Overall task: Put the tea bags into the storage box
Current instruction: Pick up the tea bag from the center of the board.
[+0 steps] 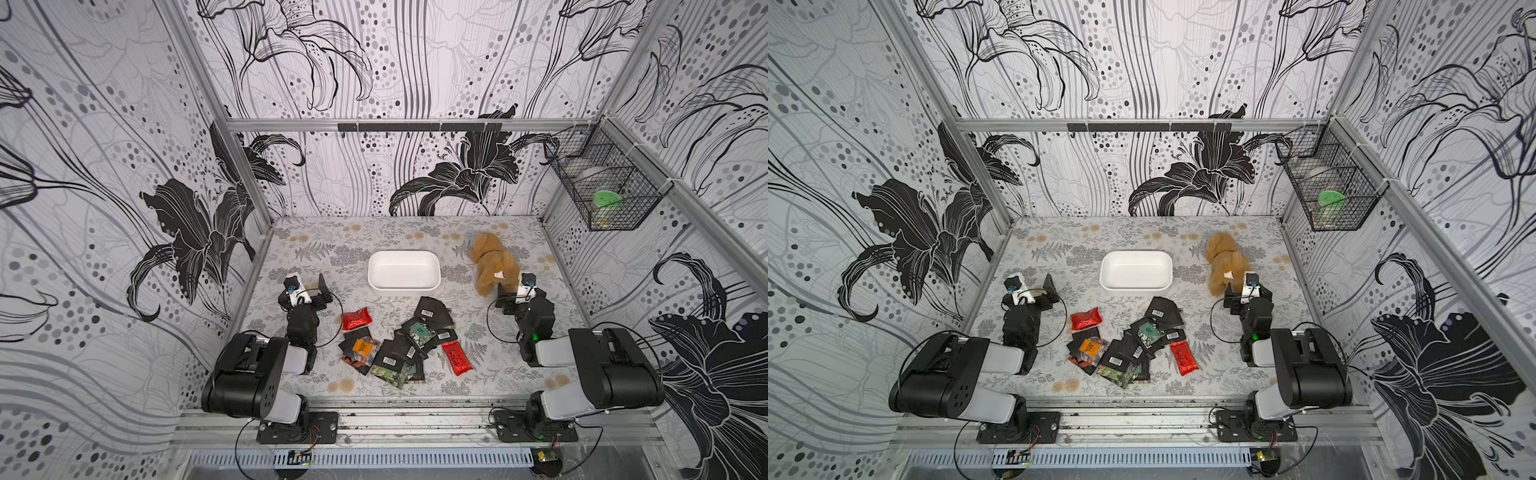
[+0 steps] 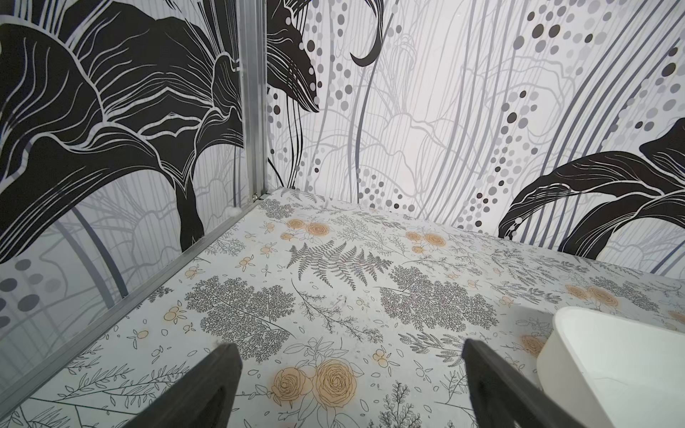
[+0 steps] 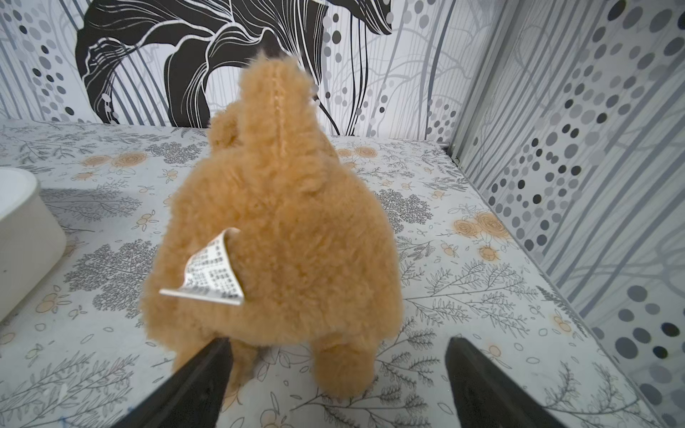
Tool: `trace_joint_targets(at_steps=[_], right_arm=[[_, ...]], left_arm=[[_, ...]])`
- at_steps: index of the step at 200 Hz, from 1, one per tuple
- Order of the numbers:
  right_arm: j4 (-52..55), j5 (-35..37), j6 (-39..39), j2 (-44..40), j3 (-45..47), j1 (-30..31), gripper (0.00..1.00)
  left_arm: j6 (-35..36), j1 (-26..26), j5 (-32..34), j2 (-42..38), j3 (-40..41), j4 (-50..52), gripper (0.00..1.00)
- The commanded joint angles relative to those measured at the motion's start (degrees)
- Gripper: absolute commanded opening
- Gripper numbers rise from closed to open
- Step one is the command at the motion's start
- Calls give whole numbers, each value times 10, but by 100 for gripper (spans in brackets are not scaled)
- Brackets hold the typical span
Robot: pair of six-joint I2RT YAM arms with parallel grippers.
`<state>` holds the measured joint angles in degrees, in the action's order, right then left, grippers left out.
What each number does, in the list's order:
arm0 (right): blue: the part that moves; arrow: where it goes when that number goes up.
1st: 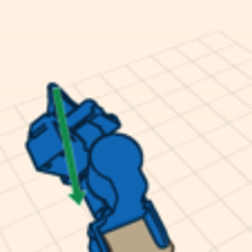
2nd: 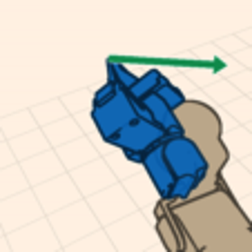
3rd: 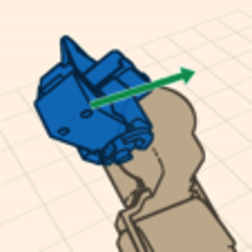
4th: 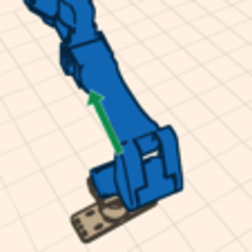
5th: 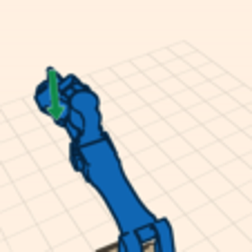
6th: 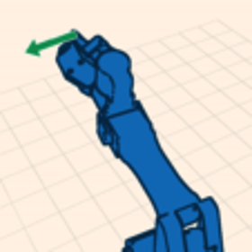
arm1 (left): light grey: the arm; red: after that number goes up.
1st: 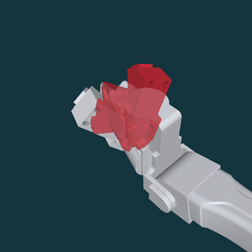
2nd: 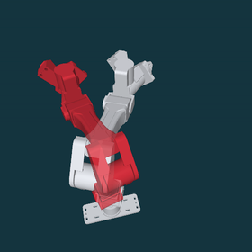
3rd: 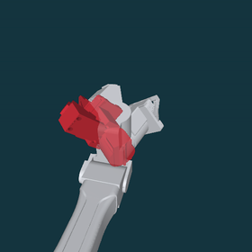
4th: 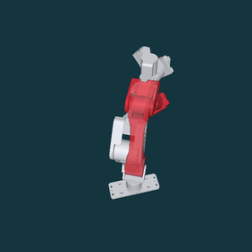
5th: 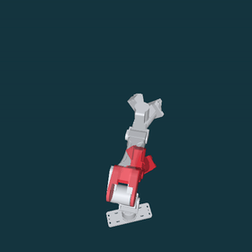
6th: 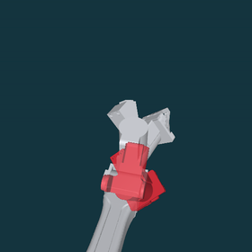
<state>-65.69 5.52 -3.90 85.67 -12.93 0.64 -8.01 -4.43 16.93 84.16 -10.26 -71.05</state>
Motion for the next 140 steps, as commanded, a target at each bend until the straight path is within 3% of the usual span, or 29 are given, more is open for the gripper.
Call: trace_joint_targets(at_steps=[1, 105, 140], right_arm=[[-18, -5, 10, 4, -2, -4, 95], [-19, -4, 9, 2, -1, -4, 95], [-11, -53, -19, -23, 8, 0, 95]], left_arm=[[8, 2, -1, 2, -5, -12, 98], [9, 3, -1, 1, -6, -10, 97], [16, -1, -1, -23, -6, 5, 97]])
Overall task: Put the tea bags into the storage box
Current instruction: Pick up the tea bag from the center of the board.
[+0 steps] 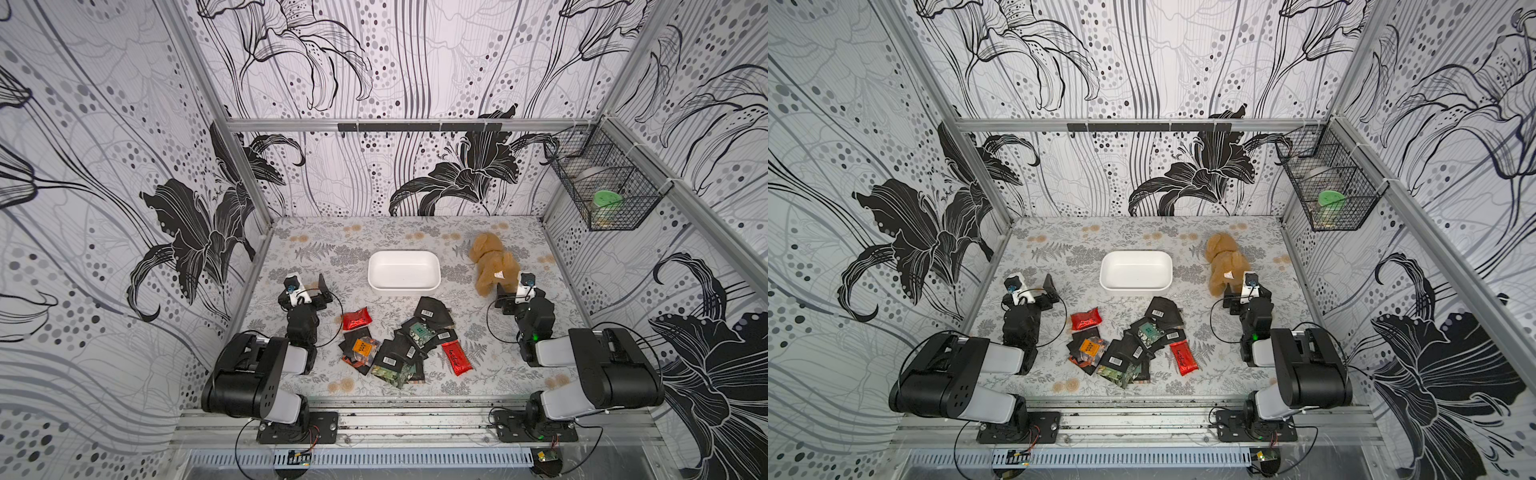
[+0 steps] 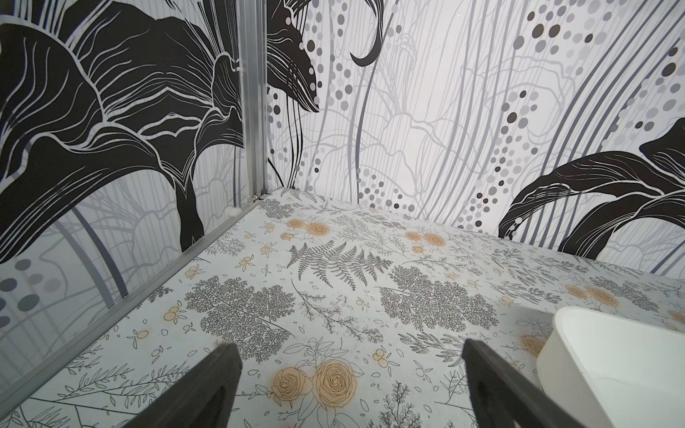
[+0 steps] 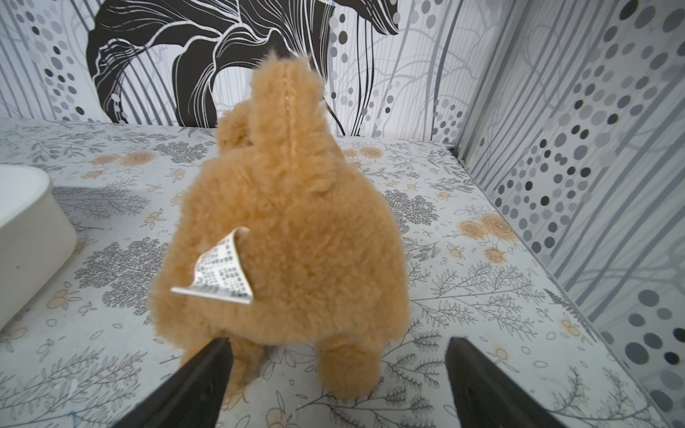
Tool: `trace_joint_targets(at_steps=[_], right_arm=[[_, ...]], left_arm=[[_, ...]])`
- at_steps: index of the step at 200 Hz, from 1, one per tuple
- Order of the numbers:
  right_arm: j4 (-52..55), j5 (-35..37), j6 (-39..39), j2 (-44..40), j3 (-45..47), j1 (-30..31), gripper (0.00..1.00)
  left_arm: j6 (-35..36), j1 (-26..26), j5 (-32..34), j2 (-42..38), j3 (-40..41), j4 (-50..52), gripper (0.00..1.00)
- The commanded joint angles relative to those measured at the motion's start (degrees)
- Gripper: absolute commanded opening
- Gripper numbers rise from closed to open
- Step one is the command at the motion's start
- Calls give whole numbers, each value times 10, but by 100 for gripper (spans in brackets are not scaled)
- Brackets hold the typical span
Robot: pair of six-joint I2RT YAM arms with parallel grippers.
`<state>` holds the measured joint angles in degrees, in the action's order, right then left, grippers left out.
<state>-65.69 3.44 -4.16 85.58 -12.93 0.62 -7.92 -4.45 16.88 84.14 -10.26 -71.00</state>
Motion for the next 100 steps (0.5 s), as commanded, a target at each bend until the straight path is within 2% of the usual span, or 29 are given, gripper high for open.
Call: trace_joint_targets(at_steps=[1, 15, 25, 35, 44, 64, 72, 83, 92, 100], right_arm=[[-9, -33, -16, -23, 8, 1, 95], [49, -31, -17, -76, 1, 7, 95], [163, -21, 0, -127, -33, 8, 95], [286, 8, 27, -171, -76, 8, 95], [354, 42, 67, -204, -97, 8, 95], [506, 117, 207, -263, -136, 7, 95], [602, 152, 271, -282, -167, 7, 95], [694, 191, 343, -301, -187, 7, 95], [709, 177, 354, -320, -184, 8, 95], [711, 156, 354, -340, -180, 8, 95]], left_arm=[[15, -2, 1, -27, -7, 9, 97], [14, -11, 33, -94, -16, 83, 97], [-2, -17, 63, -161, -28, 164, 97], [-57, -18, 84, -231, -40, 246, 97], [-119, -18, 104, -287, -46, 306, 97], [-269, -17, 104, -388, -53, 445, 97], [-300, -17, 78, -422, -39, 455, 97], [-269, -17, 15, -458, -2, 405, 97], [-283, -17, 5, -485, 23, 391, 97], [-336, -17, 18, -508, 31, 423, 97]])
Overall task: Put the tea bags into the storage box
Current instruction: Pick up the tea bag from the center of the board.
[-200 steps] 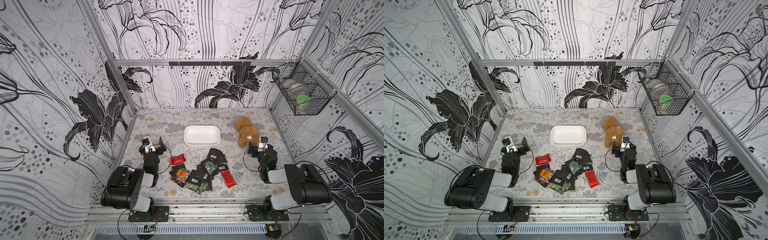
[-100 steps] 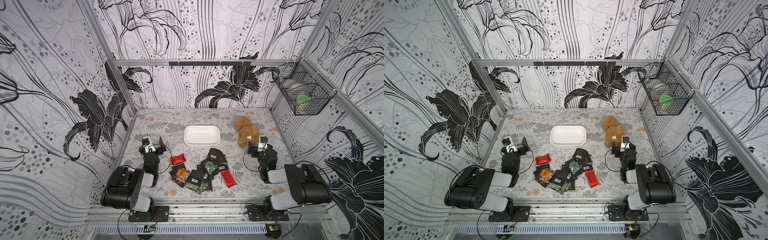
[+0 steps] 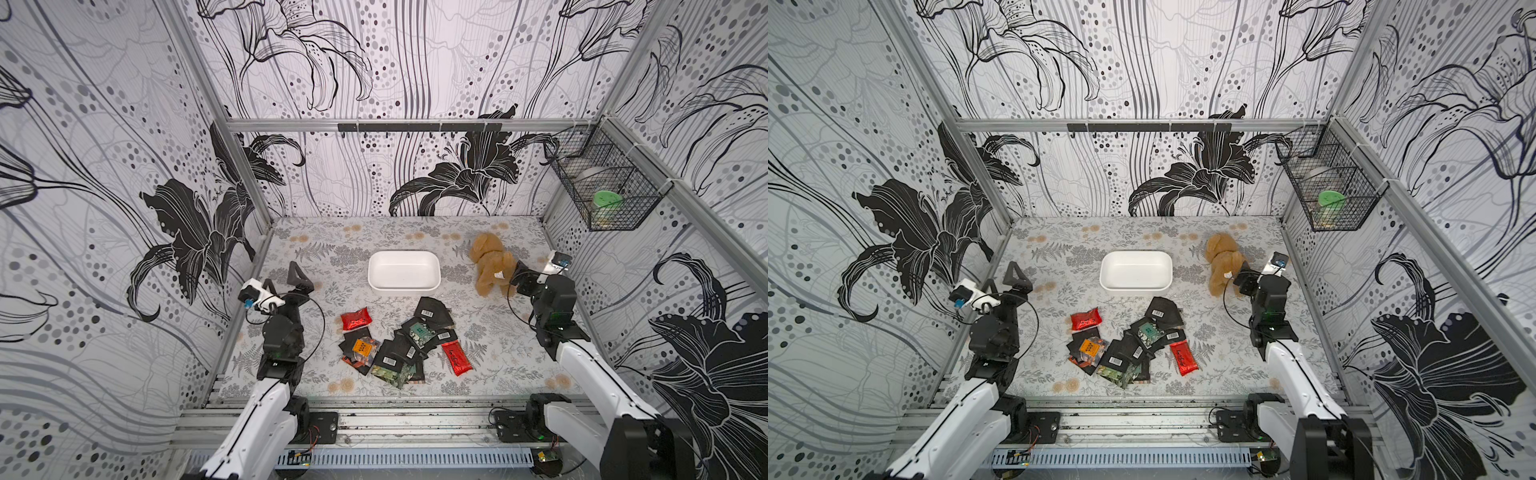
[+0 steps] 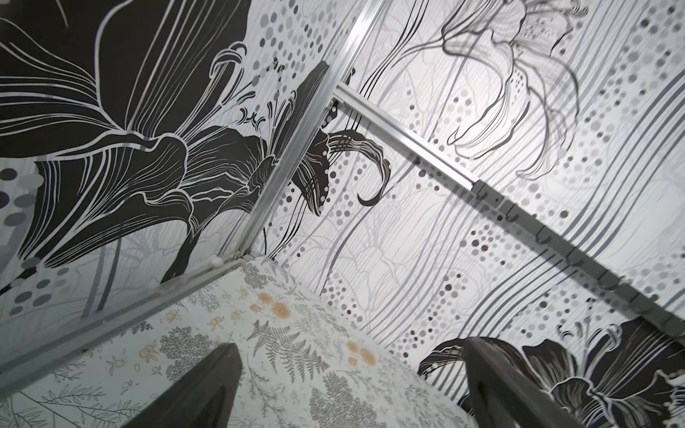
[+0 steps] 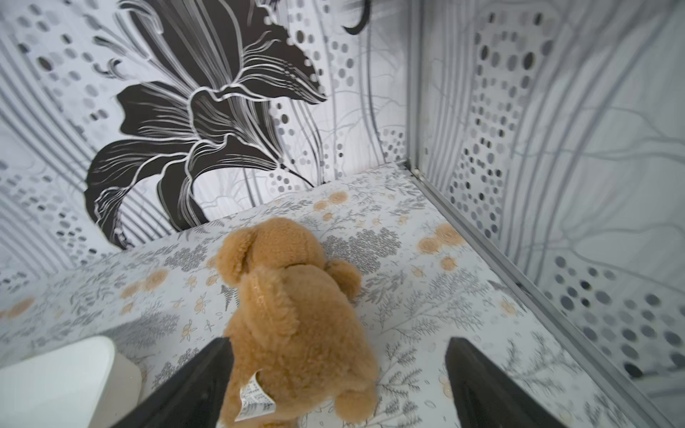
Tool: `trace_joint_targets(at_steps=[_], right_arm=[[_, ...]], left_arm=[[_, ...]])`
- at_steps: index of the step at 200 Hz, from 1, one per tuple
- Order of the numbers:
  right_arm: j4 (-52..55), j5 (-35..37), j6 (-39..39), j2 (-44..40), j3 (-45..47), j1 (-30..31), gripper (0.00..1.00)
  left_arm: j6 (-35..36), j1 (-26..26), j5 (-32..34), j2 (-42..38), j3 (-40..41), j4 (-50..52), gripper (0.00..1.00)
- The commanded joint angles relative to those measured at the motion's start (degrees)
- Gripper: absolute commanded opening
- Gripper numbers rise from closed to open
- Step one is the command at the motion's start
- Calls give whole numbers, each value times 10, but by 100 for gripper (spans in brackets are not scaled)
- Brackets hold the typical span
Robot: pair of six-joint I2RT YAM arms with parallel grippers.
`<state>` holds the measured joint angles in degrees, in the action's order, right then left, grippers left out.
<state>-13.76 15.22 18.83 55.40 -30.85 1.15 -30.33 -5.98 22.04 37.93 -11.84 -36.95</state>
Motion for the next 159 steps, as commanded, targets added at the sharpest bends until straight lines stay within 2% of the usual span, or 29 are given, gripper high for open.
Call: trace_joint_targets(at_steps=[1, 10, 36, 55, 64, 74, 87, 102, 105, 114, 126, 144, 159], right_arm=[[192, 36, 125, -41, 0, 2, 95], [199, 14, 134, -64, 4, 2, 95], [216, -92, 111, -115, 5, 2, 95], [197, -237, 72, -130, 9, 3, 96], [161, -320, 63, -134, 21, 5, 96], [139, -362, 59, -132, 26, 17, 96], [149, -337, 44, -127, 17, 55, 96], [160, -293, 24, -112, 6, 120, 99], [157, -288, 19, -107, 5, 135, 95], [155, -270, 9, -88, 0, 180, 92], [163, -244, -4, -51, -14, 238, 85], [163, -166, -18, -8, -21, 317, 56], [124, -139, -28, 14, 0, 365, 51]], left_arm=[[-118, -1, -32, -49, 46, 89, 97], [-148, 0, -38, -71, 39, 145, 97], [-169, -1, -123, -79, 8, 253, 97], [-183, -3, -180, -41, -33, 343, 100], [-186, -9, -204, -12, -48, 368, 97], [-189, -24, -220, 23, -63, 383, 95], [-191, -67, -222, 74, -87, 398, 95], [-195, -152, -189, 119, -115, 403, 95], [-196, -173, -177, 128, -121, 403, 95], [-199, -229, -152, 150, -132, 393, 95], [-205, -290, -144, 184, -147, 370, 95], [-216, -349, -148, 230, -161, 339, 94], [-233, -387, -126, 254, -162, 316, 93]])
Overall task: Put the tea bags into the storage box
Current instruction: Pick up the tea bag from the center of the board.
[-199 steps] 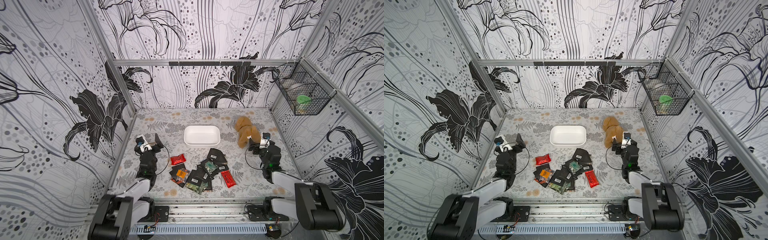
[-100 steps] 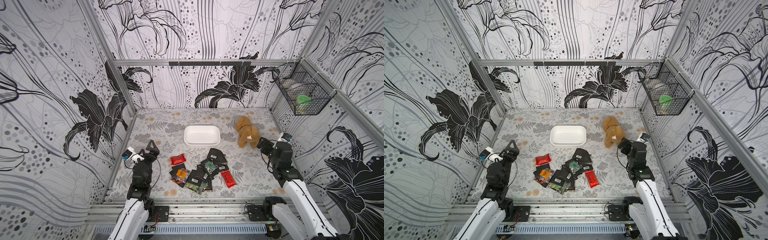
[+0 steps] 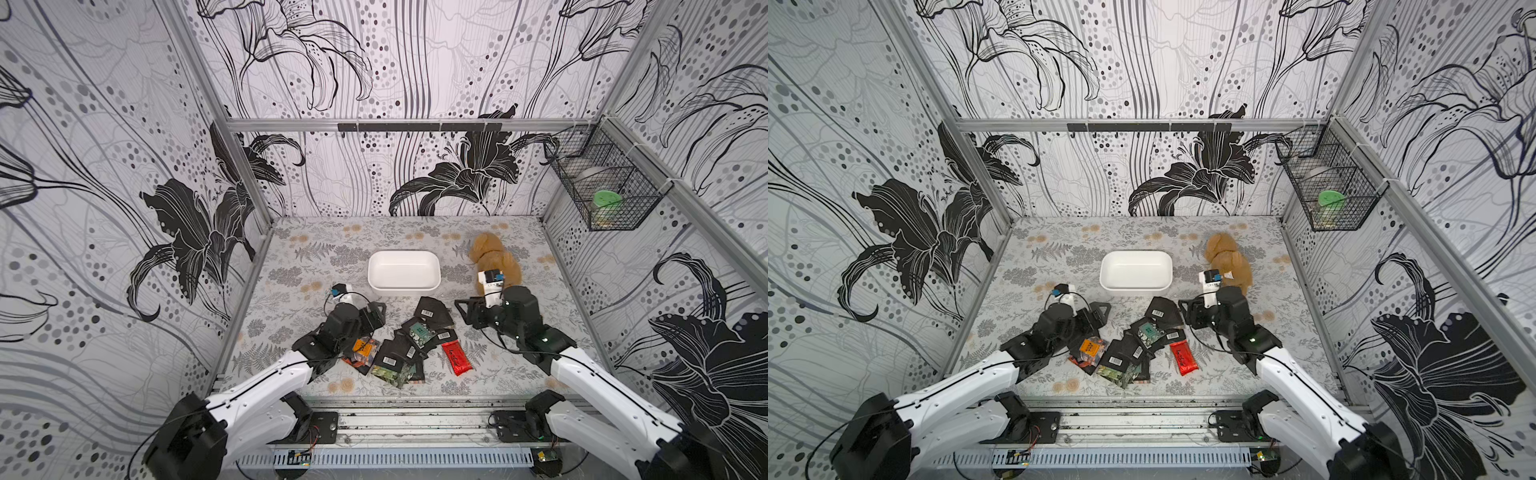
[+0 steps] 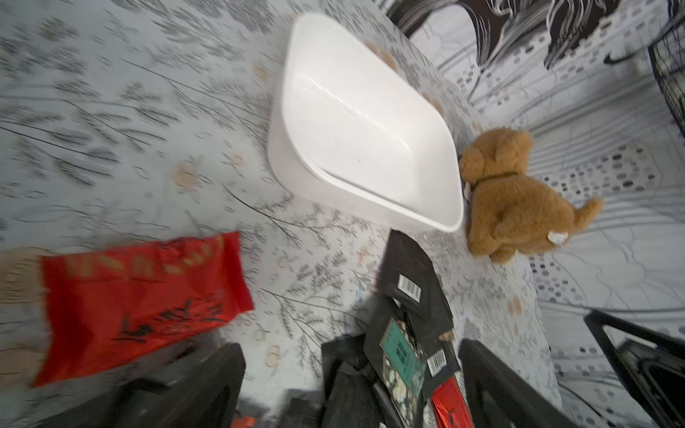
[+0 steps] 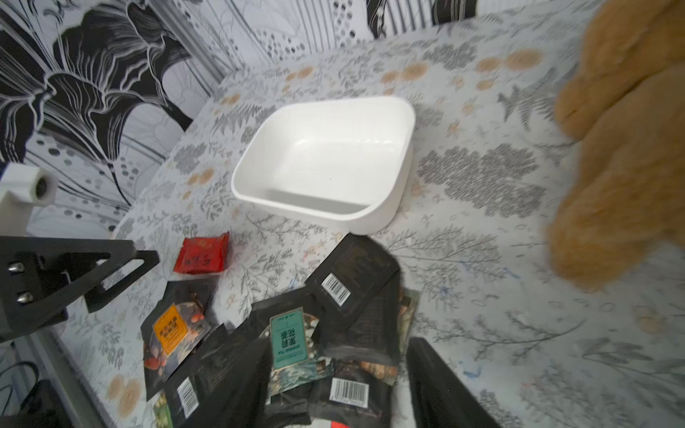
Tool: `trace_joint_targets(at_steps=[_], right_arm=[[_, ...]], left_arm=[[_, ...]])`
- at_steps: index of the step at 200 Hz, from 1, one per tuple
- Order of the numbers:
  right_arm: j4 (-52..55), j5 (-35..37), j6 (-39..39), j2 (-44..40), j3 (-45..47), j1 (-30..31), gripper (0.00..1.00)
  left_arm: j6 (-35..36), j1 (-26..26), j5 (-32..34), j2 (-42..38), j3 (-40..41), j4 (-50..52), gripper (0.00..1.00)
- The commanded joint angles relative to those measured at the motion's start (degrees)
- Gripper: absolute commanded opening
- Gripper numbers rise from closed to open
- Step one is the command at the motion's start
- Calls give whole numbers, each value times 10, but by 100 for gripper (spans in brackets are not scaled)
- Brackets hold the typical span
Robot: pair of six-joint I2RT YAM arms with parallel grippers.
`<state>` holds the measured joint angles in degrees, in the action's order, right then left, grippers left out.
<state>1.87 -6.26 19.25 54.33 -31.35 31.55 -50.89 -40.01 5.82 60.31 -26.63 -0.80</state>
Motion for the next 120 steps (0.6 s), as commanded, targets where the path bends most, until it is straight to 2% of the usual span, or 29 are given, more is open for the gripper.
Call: trace_joint_targets(at_steps=[1, 15, 38, 69, 120], right_arm=[[-34, 73, -33, 26, 7, 62, 51], [-65, 30, -30, 62, 18, 65, 49], [-88, -23, -30, 128, 10, 71, 38], [-105, -24, -23, 185, 4, 84, 25], [-94, -4, -18, 222, -5, 95, 23]], left_arm=[[-28, -49, 36, 32, -13, -48, 93], [-37, -66, 28, 53, -15, -74, 92], [-53, -81, 15, 85, -20, -114, 86], [-86, -81, 10, 130, -33, -147, 75], [-114, -81, 23, 171, -44, -154, 70]])
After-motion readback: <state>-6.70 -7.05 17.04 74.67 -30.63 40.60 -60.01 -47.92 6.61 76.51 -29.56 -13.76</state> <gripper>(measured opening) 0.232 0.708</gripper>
